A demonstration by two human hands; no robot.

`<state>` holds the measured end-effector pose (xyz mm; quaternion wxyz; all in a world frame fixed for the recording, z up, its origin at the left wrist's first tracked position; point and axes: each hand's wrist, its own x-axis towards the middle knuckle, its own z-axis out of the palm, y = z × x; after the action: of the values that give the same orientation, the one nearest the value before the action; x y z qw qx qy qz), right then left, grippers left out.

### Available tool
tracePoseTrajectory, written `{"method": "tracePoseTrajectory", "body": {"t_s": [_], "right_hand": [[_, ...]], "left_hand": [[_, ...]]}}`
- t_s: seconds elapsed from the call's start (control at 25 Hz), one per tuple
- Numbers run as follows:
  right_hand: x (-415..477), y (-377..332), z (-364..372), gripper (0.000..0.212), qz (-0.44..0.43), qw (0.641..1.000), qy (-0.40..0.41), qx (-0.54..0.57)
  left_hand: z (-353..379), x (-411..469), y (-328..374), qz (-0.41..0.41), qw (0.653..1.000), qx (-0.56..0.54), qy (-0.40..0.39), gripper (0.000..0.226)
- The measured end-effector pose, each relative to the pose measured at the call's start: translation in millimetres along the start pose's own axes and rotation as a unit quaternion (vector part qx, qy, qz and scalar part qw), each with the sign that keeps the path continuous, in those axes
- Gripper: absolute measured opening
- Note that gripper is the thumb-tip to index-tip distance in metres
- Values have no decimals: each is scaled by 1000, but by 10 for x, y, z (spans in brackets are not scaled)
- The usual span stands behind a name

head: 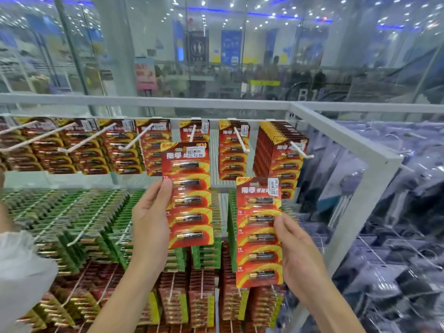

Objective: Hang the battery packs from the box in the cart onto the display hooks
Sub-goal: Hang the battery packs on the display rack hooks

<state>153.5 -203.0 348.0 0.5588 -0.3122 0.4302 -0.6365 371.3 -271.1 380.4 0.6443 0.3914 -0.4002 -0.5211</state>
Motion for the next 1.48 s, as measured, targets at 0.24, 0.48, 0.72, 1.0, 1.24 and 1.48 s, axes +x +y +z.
{"method": "tracePoseTrajectory", "body": {"t_s": [0.24,0.48,0.72,1.0,1.24,1.48], "right_hand": [[-30,-21,31,30,8,1000,15,8],[-47,-32,51,32,14,1000,10,9],[-41,-50,48,32,9,1000,14,3],[71,-260,260,29,-49,998,-19,-26],[180,-346,380,28,-69,997,1,-43],[289,-341,410,24,-66,996,12,-55]], "left_hand": [[13,39,77,0,1000,3,-10,20],[-10,75,113,20,999,46,-20,25],[25,114,44,-7,999,37,-18,24],[263,825,-150,-28,998,45,-24,22],[386,1397,-341,-27,998,60,0,25],[417,1598,-445,-21,998,53,9,26]]}}
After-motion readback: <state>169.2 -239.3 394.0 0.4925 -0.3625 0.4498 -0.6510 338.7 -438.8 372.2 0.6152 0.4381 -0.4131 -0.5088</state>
